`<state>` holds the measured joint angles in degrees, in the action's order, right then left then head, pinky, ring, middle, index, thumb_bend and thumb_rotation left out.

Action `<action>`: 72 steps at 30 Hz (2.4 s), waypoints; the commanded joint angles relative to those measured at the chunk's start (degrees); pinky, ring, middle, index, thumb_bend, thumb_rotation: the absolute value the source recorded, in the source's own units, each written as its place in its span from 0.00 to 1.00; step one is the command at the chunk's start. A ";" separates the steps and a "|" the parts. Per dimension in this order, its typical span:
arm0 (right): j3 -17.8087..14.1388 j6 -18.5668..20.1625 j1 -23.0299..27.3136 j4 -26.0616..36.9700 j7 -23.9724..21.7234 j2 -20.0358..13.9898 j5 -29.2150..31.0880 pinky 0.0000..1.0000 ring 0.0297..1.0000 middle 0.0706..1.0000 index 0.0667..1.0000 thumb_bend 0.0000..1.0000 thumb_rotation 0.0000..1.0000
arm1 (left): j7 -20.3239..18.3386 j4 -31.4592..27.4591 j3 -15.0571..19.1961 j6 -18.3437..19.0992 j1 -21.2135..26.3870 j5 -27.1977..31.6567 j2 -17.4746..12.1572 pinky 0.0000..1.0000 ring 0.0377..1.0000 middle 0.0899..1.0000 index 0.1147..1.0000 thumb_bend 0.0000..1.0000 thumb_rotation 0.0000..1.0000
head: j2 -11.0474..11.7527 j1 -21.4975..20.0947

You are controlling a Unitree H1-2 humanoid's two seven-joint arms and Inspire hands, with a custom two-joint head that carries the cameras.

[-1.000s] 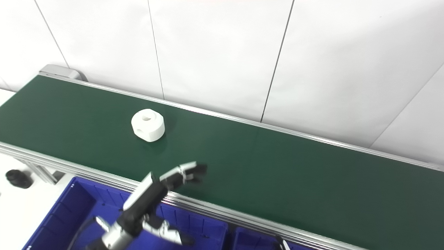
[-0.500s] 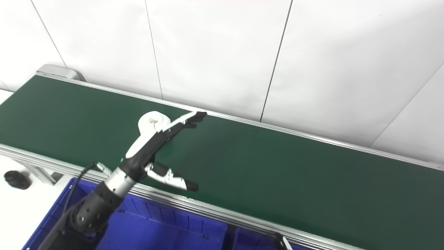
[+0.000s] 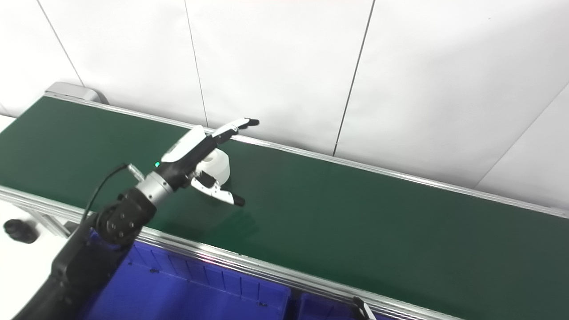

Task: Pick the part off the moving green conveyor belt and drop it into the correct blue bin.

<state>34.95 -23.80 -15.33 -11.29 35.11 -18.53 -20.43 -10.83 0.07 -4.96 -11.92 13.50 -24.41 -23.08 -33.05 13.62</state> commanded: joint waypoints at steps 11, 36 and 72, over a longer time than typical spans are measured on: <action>0.57 -3.12 0.01 1.66 1.07 -1.25 0.79 0.79 0.80 0.81 0.88 0.95 0.46 | 1.63 5.98 -4.04 2.35 7.16 -13.20 -4.59 0.96 0.93 0.92 0.87 0.96 0.12 | -0.02 0.65; 0.53 -3.12 0.76 1.08 0.93 -1.86 1.40 0.83 0.82 0.83 0.90 0.93 0.47 | 6.61 27.83 -9.86 -4.44 15.16 -9.55 1.86 0.56 0.53 0.56 0.60 0.56 0.00 | -0.98 0.94; -8.34 -2.79 -5.63 14.25 -10.22 3.65 -0.20 0.84 0.81 0.82 0.88 0.91 0.50 | 5.32 -9.56 -0.94 -4.70 -14.24 5.89 3.80 0.31 0.37 0.41 0.47 0.50 0.00 | -17.31 -11.07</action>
<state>27.37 -23.82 -20.25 0.69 26.23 -15.34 -20.35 -6.16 -6.78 -6.61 -14.04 -0.93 -19.99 -19.18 -50.09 2.64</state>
